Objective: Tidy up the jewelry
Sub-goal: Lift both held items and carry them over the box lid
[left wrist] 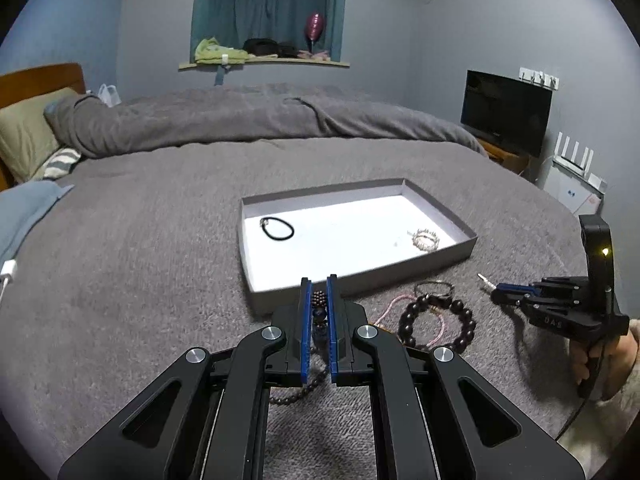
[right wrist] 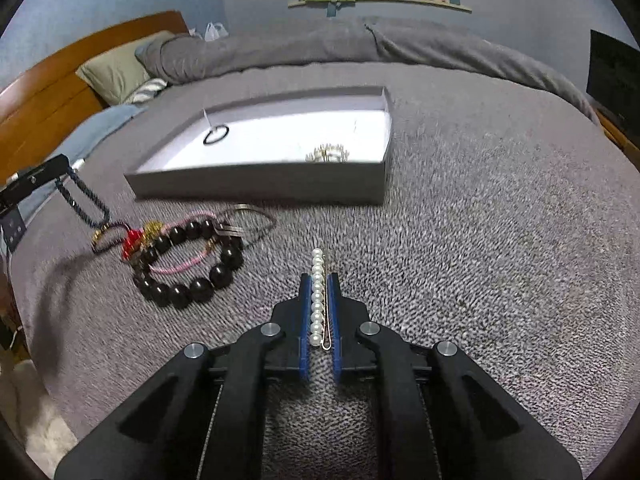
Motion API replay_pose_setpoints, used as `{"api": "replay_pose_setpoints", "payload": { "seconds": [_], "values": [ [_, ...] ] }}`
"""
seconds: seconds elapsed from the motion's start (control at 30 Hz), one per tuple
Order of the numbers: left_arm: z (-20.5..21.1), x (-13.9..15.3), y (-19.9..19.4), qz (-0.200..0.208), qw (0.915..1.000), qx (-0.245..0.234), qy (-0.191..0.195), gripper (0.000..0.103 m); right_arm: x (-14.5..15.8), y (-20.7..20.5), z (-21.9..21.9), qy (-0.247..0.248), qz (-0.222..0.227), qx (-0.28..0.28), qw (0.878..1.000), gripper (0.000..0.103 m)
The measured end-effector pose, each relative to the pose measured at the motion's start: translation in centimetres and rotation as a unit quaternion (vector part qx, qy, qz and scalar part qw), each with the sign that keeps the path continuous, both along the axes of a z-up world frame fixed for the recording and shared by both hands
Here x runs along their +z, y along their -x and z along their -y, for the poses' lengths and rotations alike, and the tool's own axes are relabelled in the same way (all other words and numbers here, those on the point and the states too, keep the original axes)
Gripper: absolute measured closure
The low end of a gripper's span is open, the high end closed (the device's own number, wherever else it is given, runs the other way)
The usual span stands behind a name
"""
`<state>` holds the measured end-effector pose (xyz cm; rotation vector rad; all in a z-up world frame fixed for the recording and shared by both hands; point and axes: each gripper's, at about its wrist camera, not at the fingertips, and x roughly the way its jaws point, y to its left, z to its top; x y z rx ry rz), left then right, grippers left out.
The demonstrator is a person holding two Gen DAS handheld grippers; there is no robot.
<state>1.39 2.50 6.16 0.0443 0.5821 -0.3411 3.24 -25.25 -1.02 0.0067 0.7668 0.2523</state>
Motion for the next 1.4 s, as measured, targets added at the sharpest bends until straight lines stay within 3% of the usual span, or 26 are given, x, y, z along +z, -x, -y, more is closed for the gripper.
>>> {"api": "replay_pose_setpoints", "payload": {
  "seconds": [0.3,0.57,0.7,0.93,1.2,1.4],
  "values": [
    [0.9,3.1,-3.6,0.024,0.9997,-0.004,-0.001,0.095,4.5,-2.0,-1.3,-0.003,0.06,0.01,0.998,0.095],
    [3.4,2.7,-10.0,-0.001,0.9994,-0.026,0.021,0.095,7.1,-8.3,-1.2,-0.003,0.079,-0.003,0.997,0.095],
    [4.7,1.2,-12.1,-0.023,0.9984,-0.041,0.029,0.095,6.4,-12.6,-1.5,0.009,0.07,-0.013,0.997,0.095],
    [3.8,-2.6,-14.9,-0.08,0.9951,-0.041,0.039,0.095,4.2,-19.3,-1.9,0.002,0.017,-0.023,1.0,0.095],
    [1.3,-4.5,-15.9,-0.104,0.9945,-0.002,0.014,0.095,2.4,-21.3,-2.2,0.019,-0.021,-0.025,0.999,0.095],
    [1.0,-5.8,-16.1,-0.121,0.9918,0.008,-0.039,0.095,1.5,-21.3,-1.9,0.02,-0.028,-0.029,0.999,0.095]
  ]
}}
